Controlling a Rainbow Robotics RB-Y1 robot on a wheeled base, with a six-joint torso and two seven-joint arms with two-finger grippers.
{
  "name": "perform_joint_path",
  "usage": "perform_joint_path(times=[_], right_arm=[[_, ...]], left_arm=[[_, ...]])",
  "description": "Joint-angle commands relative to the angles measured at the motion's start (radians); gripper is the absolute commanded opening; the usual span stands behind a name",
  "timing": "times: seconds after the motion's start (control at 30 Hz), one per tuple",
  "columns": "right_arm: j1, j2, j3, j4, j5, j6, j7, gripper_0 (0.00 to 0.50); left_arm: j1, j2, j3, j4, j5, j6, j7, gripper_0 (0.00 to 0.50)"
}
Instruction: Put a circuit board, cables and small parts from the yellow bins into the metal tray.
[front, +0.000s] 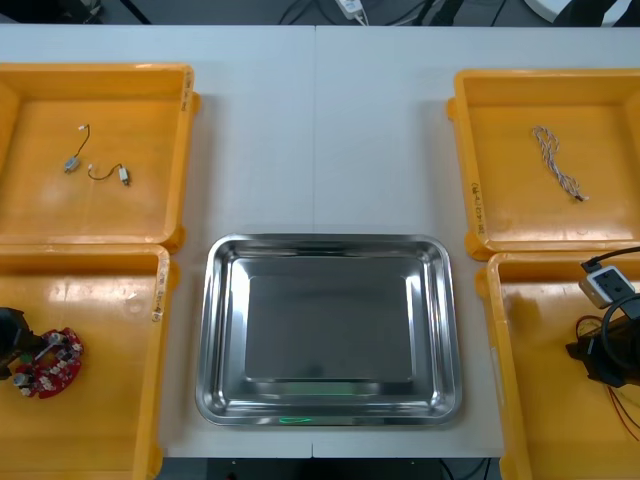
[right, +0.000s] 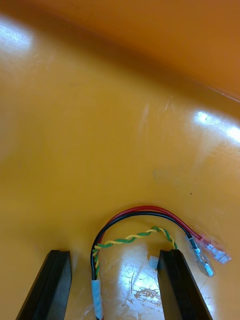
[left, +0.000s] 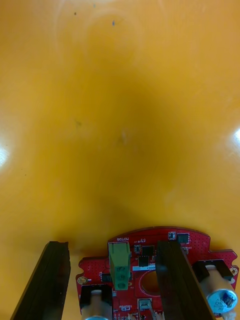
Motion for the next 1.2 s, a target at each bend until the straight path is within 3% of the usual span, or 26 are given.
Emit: perform_joint_path(times=[0.03,0.07,0.13,0.17,0.2,0.23,0.67,0.93,1.2], right_arm=[[0.024,0.022,0.047,0.042,0.005,0.006,0.03,0.414],[0.024,0.022,0.047,0.042,0.005,0.009,0.03,0.371],[0.026,0.022,0.047,0.042,0.005,0.014,0.03,0.183],[0.026,0.022,0.046,0.042,0.005,0.015,0.03,0.085],[0.026,0.022,0.046,0.044,0.005,0.017,0.03,0.032],[0.027,0.022,0.046,0.042,0.005,0.015,0.03,0.0],[0.016,0.022,0.027,0.025,-0.004,0.025,0.028,0.0],[-0.053,0.025,-0.06,-0.058,-0.015,0.201,0.016,0.0],[-0.145,0.034,-0.174,-0.105,-0.04,0.353,0.01,0.0]], left_arm=[[0.031,-0.009,-0.02,-0.005,-0.015,-0.022,-0.005,0.5],[0.031,-0.009,-0.02,-0.005,-0.017,-0.023,-0.005,0.5],[0.031,-0.009,-0.02,-0.004,-0.02,-0.023,-0.005,0.5],[0.031,-0.009,-0.02,-0.005,-0.021,-0.025,-0.009,0.361],[0.031,-0.009,-0.02,-0.005,-0.023,-0.025,-0.012,0.152],[0.031,-0.009,-0.02,-0.004,-0.023,-0.025,-0.015,0.005],[0.031,-0.009,-0.02,-0.004,-0.029,-0.033,-0.018,0.0],[0.023,-0.001,-0.011,-0.005,-0.017,-0.028,-0.018,0.0],[-0.023,0.043,0.049,-0.019,0.016,0.092,-0.024,0.0]])
